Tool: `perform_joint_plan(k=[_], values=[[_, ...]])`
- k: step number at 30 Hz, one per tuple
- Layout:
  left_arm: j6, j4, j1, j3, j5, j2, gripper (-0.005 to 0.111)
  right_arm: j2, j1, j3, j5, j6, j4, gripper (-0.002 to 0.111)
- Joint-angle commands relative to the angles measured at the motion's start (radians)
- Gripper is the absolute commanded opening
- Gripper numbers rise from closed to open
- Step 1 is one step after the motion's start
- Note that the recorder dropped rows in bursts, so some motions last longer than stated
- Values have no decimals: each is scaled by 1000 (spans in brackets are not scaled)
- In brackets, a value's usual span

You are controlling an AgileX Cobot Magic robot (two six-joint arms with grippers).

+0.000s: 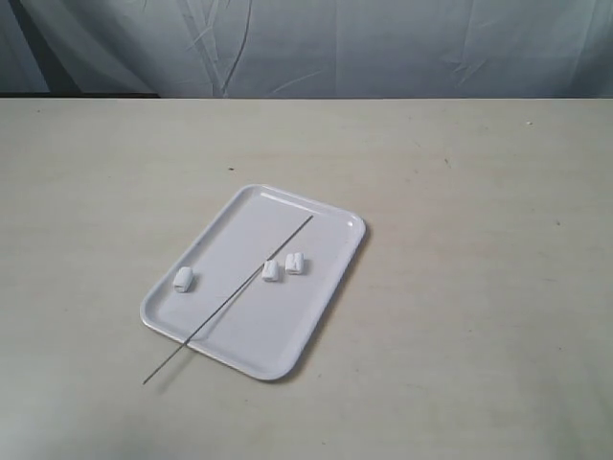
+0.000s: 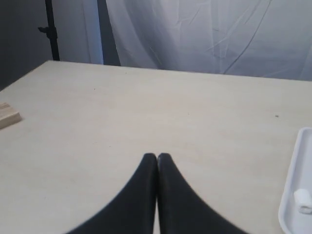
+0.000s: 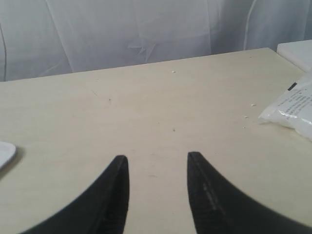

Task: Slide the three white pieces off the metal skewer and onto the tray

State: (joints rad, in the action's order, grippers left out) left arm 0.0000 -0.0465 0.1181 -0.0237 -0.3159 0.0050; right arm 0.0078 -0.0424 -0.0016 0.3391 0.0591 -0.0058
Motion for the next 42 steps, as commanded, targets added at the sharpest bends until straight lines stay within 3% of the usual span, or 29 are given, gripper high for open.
perform_joint_plan(k=[1, 32, 34, 37, 42], values=[[13, -16, 0, 24, 55, -5, 0, -8, -5, 2, 10, -53, -11, 38], [44, -5, 0, 24, -19, -5, 0, -8, -5, 2, 20, -59, -11, 38], [46, -5, 0, 24, -19, -5, 0, -8, -5, 2, 20, -59, -9, 31], [46, -5, 0, 24, -19, -5, 0, -8, -5, 2, 20, -59, -9, 1], [46, -5, 0, 24, -19, -5, 0, -8, -5, 2, 20, -51, -7, 0]])
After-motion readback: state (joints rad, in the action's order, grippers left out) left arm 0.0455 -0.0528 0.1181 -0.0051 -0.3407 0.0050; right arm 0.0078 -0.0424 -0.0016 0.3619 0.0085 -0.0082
